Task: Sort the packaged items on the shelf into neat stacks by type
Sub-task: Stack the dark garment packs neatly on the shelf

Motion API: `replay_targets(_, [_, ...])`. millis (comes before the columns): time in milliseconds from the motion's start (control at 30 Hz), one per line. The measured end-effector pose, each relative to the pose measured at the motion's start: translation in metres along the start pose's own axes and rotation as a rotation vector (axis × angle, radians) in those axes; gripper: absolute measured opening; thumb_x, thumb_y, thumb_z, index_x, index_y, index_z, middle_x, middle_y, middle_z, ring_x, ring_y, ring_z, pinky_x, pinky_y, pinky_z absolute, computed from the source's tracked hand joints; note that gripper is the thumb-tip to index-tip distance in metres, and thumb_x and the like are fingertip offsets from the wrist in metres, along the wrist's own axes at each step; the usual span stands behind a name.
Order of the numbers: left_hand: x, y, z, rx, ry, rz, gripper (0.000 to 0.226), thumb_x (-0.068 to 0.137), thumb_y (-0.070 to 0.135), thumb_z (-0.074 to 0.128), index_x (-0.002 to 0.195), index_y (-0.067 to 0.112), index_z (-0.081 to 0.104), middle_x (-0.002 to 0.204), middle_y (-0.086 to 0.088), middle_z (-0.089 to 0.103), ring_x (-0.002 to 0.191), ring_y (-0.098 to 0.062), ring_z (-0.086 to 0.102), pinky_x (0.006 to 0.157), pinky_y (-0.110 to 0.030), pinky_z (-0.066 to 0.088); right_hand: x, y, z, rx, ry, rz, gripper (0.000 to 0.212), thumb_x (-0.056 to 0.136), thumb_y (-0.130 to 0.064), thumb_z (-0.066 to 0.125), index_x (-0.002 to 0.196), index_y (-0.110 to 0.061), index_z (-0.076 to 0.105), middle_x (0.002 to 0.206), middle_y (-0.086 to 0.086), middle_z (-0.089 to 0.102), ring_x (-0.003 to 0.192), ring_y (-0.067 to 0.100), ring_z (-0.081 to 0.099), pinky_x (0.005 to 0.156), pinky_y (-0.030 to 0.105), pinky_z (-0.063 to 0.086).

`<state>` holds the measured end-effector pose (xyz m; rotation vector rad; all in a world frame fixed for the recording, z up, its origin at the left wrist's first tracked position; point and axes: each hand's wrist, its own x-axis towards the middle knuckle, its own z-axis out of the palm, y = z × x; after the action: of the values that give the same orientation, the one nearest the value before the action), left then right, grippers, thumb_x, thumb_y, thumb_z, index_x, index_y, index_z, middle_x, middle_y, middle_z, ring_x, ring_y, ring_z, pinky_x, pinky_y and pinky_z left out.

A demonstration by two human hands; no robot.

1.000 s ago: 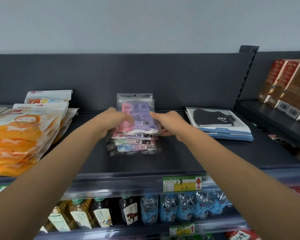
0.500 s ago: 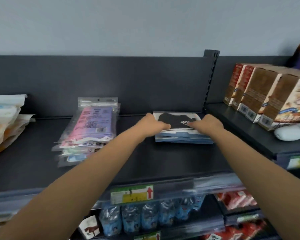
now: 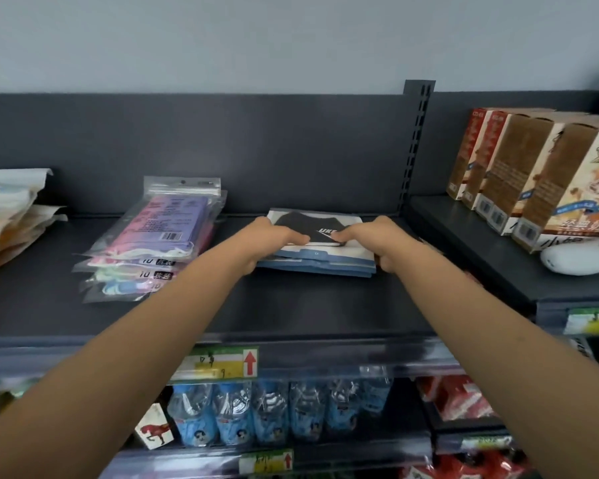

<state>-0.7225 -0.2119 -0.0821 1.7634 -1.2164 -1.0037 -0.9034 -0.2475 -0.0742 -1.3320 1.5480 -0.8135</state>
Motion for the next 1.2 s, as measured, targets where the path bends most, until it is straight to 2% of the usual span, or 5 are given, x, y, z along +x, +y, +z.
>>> replay_targets(300, [0.004, 0.0, -0.033, -0.317, -0.05, -0.098, 0.048, 0.066, 0.002, 0.08, 0.112, -0.001, 0.066, 0.112, -0.011, 0.069, 0.092, -0.025, 0.068, 0.07, -0.031, 0.059, 0.012, 0.003, -0.001, 0.314, -0.077, 0.032, 0.074, 0.055, -0.011, 0.089, 0.121, -0.003, 0.056, 0.123, 0.005, 0.059, 0.108, 0.026, 0.06, 0.095, 0.037, 0.049])
replay_targets(433, [0.005, -0.007, -0.029, -0.211, 0.066, 0.152, 0.067, 0.06, -0.001, 0.084, 0.12, 0.004, 0.056, 0.11, -0.006, 0.07, 0.101, -0.021, 0.066, 0.093, -0.036, 0.052, 0.009, 0.008, -0.001, 0.318, -0.035, -0.241, 0.069, 0.061, 0.0, 0.086, 0.123, -0.005, 0.056, 0.114, 0.005, 0.068, 0.099, 0.022, 0.067, 0.089, 0.038, 0.055])
replay_targets(600, [-0.008, -0.014, -0.019, -0.178, 0.085, 0.514, 0.065, 0.078, -0.014, 0.07, 0.129, 0.006, 0.036, 0.118, 0.004, 0.055, 0.102, 0.005, 0.056, 0.084, -0.005, 0.045, 0.005, 0.02, 0.001, 0.268, 0.043, -0.564, 0.077, 0.065, 0.001, 0.085, 0.126, -0.019, 0.042, 0.119, 0.0, 0.058, 0.103, 0.009, 0.061, 0.09, 0.027, 0.052])
replay_targets(800, [-0.001, -0.026, -0.017, -0.042, 0.187, 0.534, 0.084, 0.064, 0.009, 0.088, 0.13, 0.018, 0.038, 0.125, 0.005, 0.055, 0.115, -0.004, 0.053, 0.096, -0.018, 0.043, 0.0, 0.028, 0.006, 0.242, -0.04, -0.577, 0.094, 0.06, 0.0, 0.088, 0.131, -0.023, 0.032, 0.115, -0.009, 0.054, 0.1, -0.002, 0.058, 0.083, 0.015, 0.049])
replay_targets(1200, [0.0, -0.028, -0.018, 0.107, 0.3, 0.771, 0.091, 0.068, 0.012, 0.086, 0.141, 0.014, 0.031, 0.134, 0.009, 0.044, 0.121, 0.007, 0.037, 0.094, 0.006, 0.024, 0.009, 0.033, 0.006, 0.159, 0.007, -0.747, 0.086, 0.067, -0.003, 0.085, 0.126, -0.027, 0.027, 0.114, -0.018, 0.054, 0.1, -0.014, 0.057, 0.083, 0.003, 0.046])
